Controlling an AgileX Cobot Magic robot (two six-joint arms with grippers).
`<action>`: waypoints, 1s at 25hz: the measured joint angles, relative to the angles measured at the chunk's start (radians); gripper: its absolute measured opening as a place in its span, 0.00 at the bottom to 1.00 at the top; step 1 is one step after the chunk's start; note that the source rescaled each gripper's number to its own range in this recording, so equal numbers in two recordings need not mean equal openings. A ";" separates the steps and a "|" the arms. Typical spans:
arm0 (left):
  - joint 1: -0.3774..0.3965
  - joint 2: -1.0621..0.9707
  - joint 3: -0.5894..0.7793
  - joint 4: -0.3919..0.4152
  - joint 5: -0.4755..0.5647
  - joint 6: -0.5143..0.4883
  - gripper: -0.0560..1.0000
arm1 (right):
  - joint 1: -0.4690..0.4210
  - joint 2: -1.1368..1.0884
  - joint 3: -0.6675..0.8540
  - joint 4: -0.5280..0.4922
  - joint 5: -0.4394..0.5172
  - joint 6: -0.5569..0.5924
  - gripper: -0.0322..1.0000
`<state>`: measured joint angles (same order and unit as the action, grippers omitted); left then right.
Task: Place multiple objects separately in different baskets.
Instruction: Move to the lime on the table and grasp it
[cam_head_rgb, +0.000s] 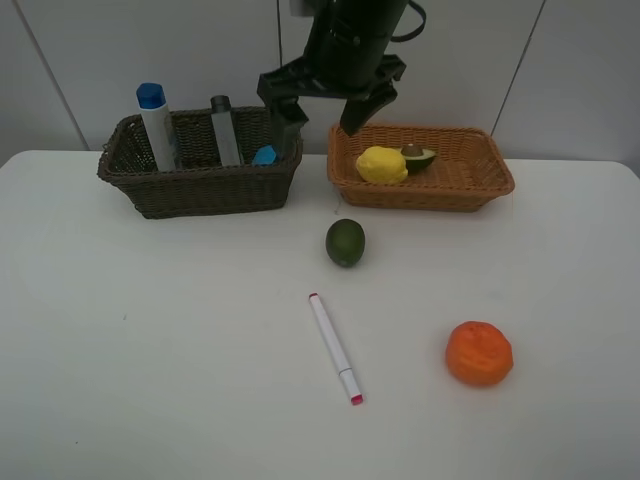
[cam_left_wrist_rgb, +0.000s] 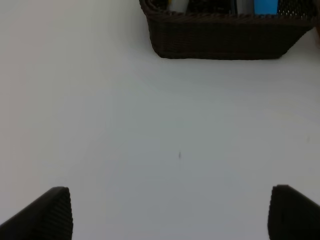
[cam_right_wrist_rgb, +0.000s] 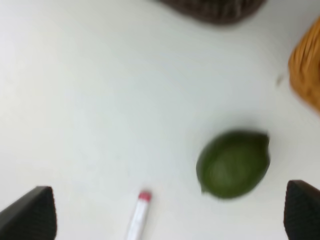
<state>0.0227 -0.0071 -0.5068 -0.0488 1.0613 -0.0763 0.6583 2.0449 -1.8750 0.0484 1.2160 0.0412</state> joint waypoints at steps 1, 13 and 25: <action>0.000 0.000 0.000 0.000 0.000 0.000 1.00 | 0.000 0.000 0.033 0.000 0.001 0.028 1.00; 0.000 0.000 0.000 0.000 0.000 0.000 1.00 | -0.035 0.096 0.192 -0.060 -0.178 0.336 1.00; 0.000 0.000 0.000 0.000 0.000 0.000 1.00 | -0.058 0.195 0.192 -0.057 -0.238 0.342 1.00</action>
<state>0.0227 -0.0071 -0.5068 -0.0488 1.0613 -0.0763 0.6005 2.2396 -1.6830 -0.0090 0.9780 0.3832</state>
